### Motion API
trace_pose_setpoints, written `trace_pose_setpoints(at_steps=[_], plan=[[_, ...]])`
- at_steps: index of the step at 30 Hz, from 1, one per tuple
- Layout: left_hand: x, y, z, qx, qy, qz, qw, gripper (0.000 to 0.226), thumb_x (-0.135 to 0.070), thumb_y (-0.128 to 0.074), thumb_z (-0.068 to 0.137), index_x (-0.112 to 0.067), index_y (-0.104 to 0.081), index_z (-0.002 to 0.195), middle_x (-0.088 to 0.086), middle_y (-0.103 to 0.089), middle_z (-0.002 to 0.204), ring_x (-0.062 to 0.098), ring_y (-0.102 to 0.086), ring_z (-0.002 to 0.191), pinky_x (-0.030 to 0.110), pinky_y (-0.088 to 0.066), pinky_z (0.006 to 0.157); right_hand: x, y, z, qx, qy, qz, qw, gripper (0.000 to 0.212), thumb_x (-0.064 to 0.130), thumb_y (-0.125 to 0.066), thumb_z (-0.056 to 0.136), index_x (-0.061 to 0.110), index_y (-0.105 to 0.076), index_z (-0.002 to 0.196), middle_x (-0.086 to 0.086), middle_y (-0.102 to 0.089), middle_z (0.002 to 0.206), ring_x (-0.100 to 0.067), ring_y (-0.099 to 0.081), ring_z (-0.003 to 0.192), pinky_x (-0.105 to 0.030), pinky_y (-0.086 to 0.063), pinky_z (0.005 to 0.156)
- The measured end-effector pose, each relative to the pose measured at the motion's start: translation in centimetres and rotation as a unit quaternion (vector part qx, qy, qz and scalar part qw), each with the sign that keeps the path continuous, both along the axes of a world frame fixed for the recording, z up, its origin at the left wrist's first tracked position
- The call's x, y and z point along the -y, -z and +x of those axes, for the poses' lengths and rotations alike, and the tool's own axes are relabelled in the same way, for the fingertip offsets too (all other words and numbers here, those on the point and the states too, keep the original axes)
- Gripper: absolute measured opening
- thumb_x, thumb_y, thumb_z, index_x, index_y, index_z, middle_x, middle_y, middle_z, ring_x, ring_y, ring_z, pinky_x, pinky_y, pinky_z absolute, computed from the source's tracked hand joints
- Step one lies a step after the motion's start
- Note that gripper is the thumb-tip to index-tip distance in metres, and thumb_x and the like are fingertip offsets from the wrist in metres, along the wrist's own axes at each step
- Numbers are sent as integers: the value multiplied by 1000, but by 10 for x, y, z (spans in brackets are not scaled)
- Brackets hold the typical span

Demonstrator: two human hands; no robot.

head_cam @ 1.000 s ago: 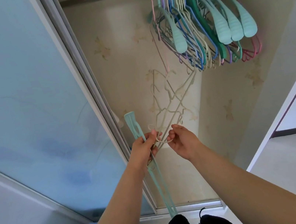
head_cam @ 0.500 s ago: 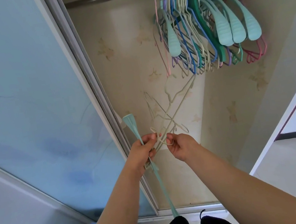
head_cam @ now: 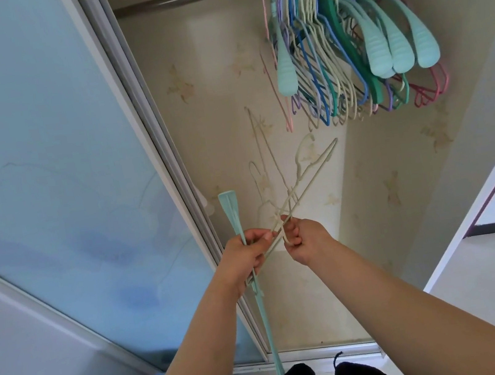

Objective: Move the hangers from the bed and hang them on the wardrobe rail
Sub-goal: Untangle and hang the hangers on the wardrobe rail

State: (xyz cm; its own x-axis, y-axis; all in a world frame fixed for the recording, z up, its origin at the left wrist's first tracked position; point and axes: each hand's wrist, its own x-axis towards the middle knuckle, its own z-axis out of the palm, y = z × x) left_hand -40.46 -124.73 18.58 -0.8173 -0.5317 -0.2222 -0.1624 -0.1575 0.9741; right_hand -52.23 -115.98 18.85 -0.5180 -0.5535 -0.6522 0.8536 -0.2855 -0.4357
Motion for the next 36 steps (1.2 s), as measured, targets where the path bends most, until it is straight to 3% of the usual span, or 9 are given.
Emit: trace_pose_setpoints(at_steps=[4, 7, 13, 20, 22, 25, 28, 34, 36], plan=[[3, 1, 1, 4, -32, -30, 999, 13, -19, -68, 88, -10, -73, 96, -5, -43, 55, 9, -31, 46, 21, -28, 47, -4, -4, -2, -17, -12, 15, 1000, 32, -2, -22, 96, 5, -53, 89, 2, -40, 59, -2, -25, 27, -13, -15, 26], [7, 4, 2, 9, -81, -44, 996, 14, -21, -64, 91, -16, -72, 101, -5, -41, 53, 9, -32, 45, 20, -29, 44, -6, -8, -1, -21, -14, 8, 1000, 31, -1, -22, 97, 3, -53, 93, 1, -39, 60, -3, -24, 27, -14, -15, 25], [17, 16, 10, 50, -124, -70, 989, 16, -19, -59, 94, -14, -72, 102, -2, -41, 54, 9, -35, 43, 17, -33, 39, -10, -1, -2, 90, 31, -58, 994, 40, -4, -18, 93, 3, -57, 87, 1, -42, 51, -5, -29, 24, -13, -18, 26], [18, 25, 15, 55, -104, -99, 988, 15, -19, -63, 92, -12, -73, 100, 2, -52, 66, 12, -43, 56, 16, -41, 49, -17, 7, -7, 121, 62, -72, 988, 38, 2, -21, 98, 5, -56, 84, 4, -40, 67, -5, -33, 23, -14, -19, 25], [19, 25, 16, 59, -91, -114, 988, 14, -19, -64, 90, -12, -74, 99, 3, -58, 74, 12, -46, 62, 16, -42, 52, -20, 7, -10, 101, 59, -49, 992, 39, 2, -19, 97, 6, -54, 82, 3, -39, 64, -5, -32, 23, -15, -18, 25], [23, 28, 20, 78, -58, -142, 985, 14, -18, -62, 92, -16, -74, 98, 0, -62, 78, 10, -49, 64, 12, -43, 52, -23, 6, -13, 70, 50, 2, 996, 38, 4, -20, 97, 6, -54, 80, 2, -39, 44, -6, -27, 24, -16, -16, 25], [30, 34, 26, 108, -27, -179, 977, 19, -14, -55, 95, -15, -73, 100, 3, -63, 81, 4, -51, 59, 8, -44, 54, -29, 6, -13, 65, 37, 28, 997, 37, 3, -21, 95, 5, -56, 83, 2, -36, 35, -7, -22, 23, -16, -15, 25], [38, 48, 35, 122, -51, -176, 976, 18, -11, -55, 94, -14, -72, 99, -13, -62, 54, 8, -51, 58, 19, -41, 61, -43, 4, -21, 105, 20, -20, 994, 36, 1, -21, 97, 0, -56, 94, 1, -29, 36, -10, -23, 22, -17, -15, 25], [35, 51, 31, 121, -71, -173, 975, 15, -9, -57, 93, -13, -71, 98, -9, -64, 62, 1, -54, 57, 18, -42, 63, -44, 2, -18, 121, 29, -38, 991, 35, 1, -21, 97, -1, -57, 95, 1, -28, 36, -10, -23, 22, -16, -16, 25]])
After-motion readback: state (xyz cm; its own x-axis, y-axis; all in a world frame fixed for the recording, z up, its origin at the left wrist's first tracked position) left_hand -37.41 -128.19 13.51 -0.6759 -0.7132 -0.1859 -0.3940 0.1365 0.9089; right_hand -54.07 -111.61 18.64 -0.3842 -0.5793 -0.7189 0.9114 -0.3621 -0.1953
